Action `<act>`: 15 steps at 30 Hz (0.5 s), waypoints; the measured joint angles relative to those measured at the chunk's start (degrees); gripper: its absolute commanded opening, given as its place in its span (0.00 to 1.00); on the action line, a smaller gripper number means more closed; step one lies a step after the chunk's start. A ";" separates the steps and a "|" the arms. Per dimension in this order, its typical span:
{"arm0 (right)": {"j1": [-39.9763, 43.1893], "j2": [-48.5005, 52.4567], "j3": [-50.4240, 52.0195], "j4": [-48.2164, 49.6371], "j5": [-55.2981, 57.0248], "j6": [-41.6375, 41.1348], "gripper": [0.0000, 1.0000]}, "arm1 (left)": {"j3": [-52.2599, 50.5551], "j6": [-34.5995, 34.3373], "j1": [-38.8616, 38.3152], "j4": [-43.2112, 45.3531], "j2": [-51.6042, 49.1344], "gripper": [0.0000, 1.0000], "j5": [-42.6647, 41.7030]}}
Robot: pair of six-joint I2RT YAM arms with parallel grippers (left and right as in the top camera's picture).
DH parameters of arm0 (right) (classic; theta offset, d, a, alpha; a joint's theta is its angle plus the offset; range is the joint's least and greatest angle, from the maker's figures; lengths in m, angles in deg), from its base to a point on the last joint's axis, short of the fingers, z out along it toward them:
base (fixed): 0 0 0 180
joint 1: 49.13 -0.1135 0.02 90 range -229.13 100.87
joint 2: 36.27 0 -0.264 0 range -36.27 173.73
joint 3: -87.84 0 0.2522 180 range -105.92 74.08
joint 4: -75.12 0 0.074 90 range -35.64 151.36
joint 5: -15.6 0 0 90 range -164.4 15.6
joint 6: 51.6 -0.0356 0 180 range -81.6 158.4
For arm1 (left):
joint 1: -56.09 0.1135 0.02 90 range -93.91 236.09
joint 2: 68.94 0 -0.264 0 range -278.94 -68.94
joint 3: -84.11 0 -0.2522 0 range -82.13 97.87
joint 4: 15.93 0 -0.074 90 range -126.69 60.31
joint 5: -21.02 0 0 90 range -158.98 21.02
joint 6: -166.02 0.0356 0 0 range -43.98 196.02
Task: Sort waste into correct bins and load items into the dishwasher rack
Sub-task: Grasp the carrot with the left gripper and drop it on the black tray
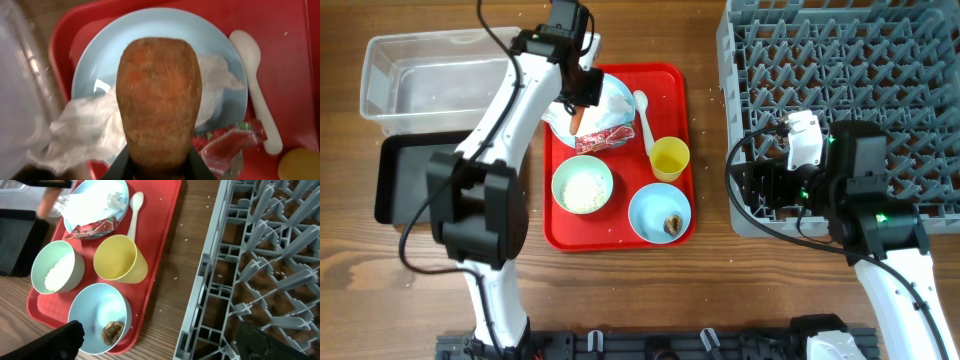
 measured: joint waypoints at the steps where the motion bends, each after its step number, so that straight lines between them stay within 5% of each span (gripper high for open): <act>1: 0.00 0.00 0.00 -0.02 0.00 0.02 1.00 | 0.00 -1.33 0.02 -2.64 1.33 0.04 1.05; 9: 0.00 0.00 0.00 0.35 0.02 0.00 1.00 | 0.00 -13.92 3.41 -26.40 16.72 0.04 5.16; 15: 0.00 0.00 0.00 0.83 0.02 0.02 1.00 | -0.02 -18.01 13.92 -34.45 20.31 0.04 5.92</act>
